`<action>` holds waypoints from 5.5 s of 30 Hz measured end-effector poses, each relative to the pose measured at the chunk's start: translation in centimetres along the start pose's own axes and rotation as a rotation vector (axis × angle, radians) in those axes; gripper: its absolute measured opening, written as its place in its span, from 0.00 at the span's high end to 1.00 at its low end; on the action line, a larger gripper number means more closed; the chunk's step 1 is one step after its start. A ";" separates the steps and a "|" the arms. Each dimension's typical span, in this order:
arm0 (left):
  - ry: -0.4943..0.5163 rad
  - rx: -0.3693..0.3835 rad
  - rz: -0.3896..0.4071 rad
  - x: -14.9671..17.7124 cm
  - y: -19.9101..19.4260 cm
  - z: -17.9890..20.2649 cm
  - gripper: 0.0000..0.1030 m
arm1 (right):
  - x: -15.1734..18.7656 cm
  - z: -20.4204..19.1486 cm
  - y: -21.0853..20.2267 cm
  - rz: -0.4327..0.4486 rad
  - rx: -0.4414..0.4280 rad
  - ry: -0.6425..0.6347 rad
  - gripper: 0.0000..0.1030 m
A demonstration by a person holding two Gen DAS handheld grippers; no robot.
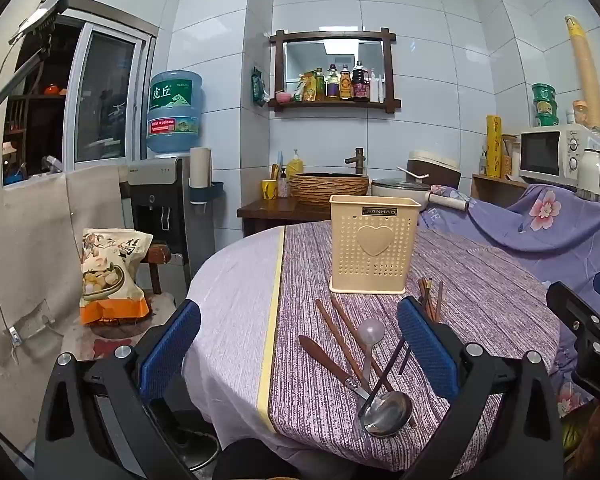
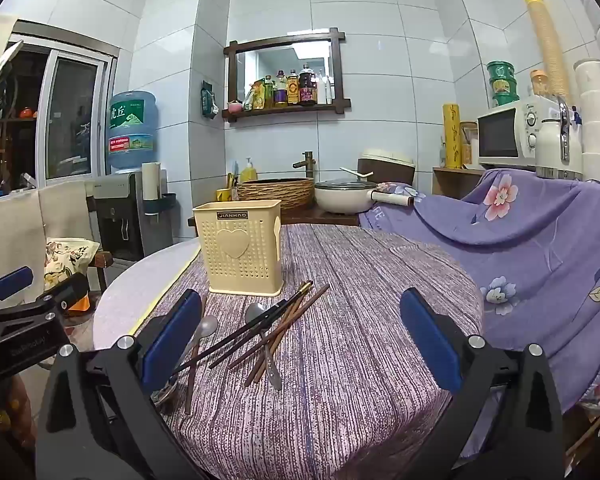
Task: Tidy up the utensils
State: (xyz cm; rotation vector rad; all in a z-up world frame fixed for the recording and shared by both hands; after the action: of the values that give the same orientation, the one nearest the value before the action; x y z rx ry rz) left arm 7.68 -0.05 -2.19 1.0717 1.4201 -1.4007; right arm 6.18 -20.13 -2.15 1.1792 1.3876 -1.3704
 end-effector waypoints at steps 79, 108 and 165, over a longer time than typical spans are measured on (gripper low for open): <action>-0.008 0.001 -0.005 -0.2 0.1 0.3 0.06 | 0.1 0.2 0.5 -0.006 0.001 0.003 0.05; -0.007 -0.013 -0.136 2.9 3.7 -1.4 0.06 | 2.0 2.2 3.4 -0.118 0.032 0.015 0.05; -0.093 0.119 -0.689 8.2 17.5 0.6 0.77 | 6.3 4.2 30.5 -0.751 0.024 0.215 0.82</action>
State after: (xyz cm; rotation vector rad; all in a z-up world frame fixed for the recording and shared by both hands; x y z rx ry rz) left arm 22.26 -0.50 -14.85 0.5831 1.7383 -2.0057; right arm 34.42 -25.06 -14.95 0.8582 2.1023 -1.7950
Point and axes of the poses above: each gripper's, at about its wrist camera, not at the fingertips, and y roughly the way its jaws point, z to its right, x to its underside, the point moved 8 cm from there along y, roughly the way its jaws point
